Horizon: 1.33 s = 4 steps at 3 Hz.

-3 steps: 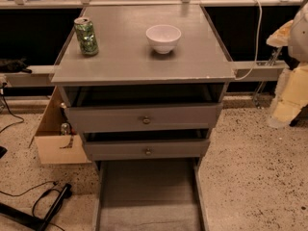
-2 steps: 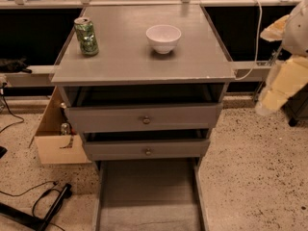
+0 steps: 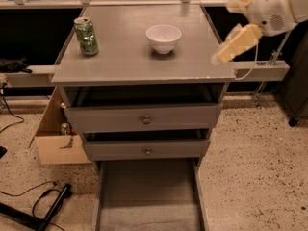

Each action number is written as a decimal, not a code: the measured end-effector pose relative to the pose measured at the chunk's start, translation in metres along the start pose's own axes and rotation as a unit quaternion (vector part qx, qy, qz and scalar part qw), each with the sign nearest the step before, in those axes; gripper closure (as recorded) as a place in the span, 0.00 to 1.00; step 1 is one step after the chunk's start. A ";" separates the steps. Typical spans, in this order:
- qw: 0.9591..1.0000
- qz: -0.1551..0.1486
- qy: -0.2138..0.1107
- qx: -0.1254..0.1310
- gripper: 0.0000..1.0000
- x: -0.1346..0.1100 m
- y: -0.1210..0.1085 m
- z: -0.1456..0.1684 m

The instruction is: Place green can into bottom drawer

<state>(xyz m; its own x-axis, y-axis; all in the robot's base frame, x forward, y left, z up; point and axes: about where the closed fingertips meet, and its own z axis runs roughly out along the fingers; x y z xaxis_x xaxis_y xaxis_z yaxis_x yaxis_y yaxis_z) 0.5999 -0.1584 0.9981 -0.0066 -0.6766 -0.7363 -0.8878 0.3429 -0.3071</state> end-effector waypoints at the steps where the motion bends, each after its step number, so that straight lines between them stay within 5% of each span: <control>1: 0.992 0.008 -0.125 -0.016 0.00 -0.044 -0.022 0.054; 2: 0.986 0.032 -0.164 0.000 0.00 -0.079 -0.033 0.111; 4: 0.984 0.031 -0.177 -0.019 0.00 -0.085 -0.042 0.132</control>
Offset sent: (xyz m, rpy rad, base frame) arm 0.1037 0.1707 -0.0228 0.3298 -0.0447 0.0243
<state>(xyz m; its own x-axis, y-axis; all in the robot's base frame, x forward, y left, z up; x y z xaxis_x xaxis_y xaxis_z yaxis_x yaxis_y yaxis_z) 0.6983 -0.0297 0.9938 0.0941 -0.3836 -0.9187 -0.9073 0.3467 -0.2377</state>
